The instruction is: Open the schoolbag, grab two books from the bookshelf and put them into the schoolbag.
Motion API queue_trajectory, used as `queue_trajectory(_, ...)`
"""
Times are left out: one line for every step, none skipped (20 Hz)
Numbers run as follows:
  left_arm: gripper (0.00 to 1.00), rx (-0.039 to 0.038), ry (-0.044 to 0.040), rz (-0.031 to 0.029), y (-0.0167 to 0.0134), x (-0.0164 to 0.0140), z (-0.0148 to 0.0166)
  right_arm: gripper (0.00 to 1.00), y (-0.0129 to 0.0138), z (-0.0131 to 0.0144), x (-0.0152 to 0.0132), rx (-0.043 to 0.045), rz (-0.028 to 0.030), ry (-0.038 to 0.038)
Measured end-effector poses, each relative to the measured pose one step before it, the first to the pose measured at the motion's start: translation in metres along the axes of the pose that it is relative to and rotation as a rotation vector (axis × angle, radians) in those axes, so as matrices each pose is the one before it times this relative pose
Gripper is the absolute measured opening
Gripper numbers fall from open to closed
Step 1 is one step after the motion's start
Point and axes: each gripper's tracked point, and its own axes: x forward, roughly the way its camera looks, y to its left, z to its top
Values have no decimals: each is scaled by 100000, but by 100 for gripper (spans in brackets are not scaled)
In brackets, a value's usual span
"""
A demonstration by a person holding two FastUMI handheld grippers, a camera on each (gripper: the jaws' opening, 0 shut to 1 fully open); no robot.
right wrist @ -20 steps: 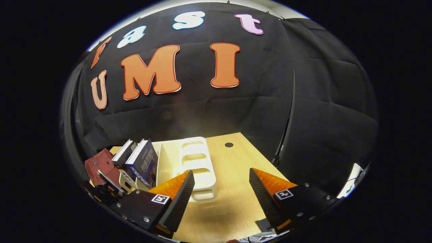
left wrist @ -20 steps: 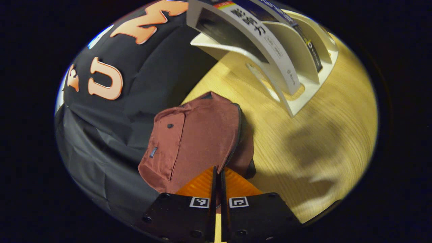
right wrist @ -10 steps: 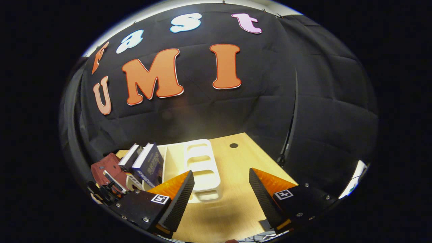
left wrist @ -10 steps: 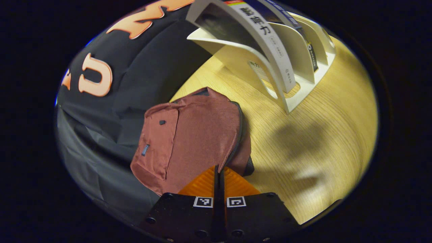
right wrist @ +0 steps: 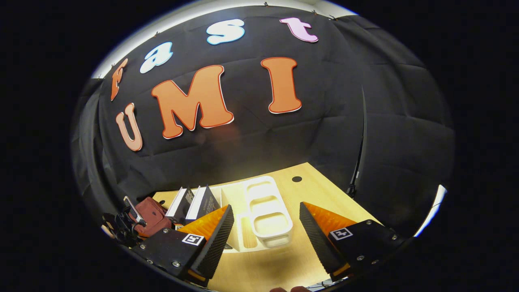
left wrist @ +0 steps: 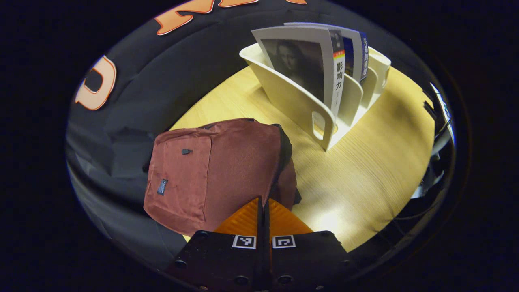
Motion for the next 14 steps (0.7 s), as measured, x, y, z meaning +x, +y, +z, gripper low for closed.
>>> queue_trajectory(1,2738,-716,-2316,1057,-838,367,96,693,-287,-39,1078,-1786,606)
queue_trajectory(1,3415,-1318,-1388,1215,-806,350,96,882,-376,-138,-337,-1466,790)
queue_trajectory(1,3785,-1244,-230,1400,-829,277,97,691,-148,-132,-971,-2149,-782)
queue_trajectory(0,3555,-1621,882,1575,-631,349,97,571,-9,-146,-1028,-2049,-1134)
queue_trajectory(0,3267,-1359,730,1307,-439,273,97,652,-183,-240,-409,-1662,-295)
queue_trajectory(1,3310,-1356,130,1178,-552,345,96,800,-371,-255,951,-1108,223)
queue_trajectory(0,3274,-731,466,1221,-448,106,97,1037,-162,-420,1595,21,80)
queue_trajectory(1,3058,-845,844,1355,-646,-90,97,1093,-104,-303,995,426,-238)
queue_trajectory(0,2217,-855,719,1080,-522,78,97,833,-2,-212,-12,-56,-375)
queue_trajectory(1,1377,-1234,1181,1146,-512,177,97,593,46,-62,-980,-510,-296)
queue_trajectory(1,536,-1012,804,1034,-290,233,97,588,104,-165,-1663,-88,258)
queue_trajectory(1,-288,-291,-192,823,-306,-49,96,735,306,-114,-2148,916,-151)
queue_trajectory(0,-841,99,-176,781,-154,-83,97,571,508,-172,-1865,487,-538)
queue_trajectory(0,-796,51,396,853,-200,-132,97,481,372,-105,-833,946,-63)
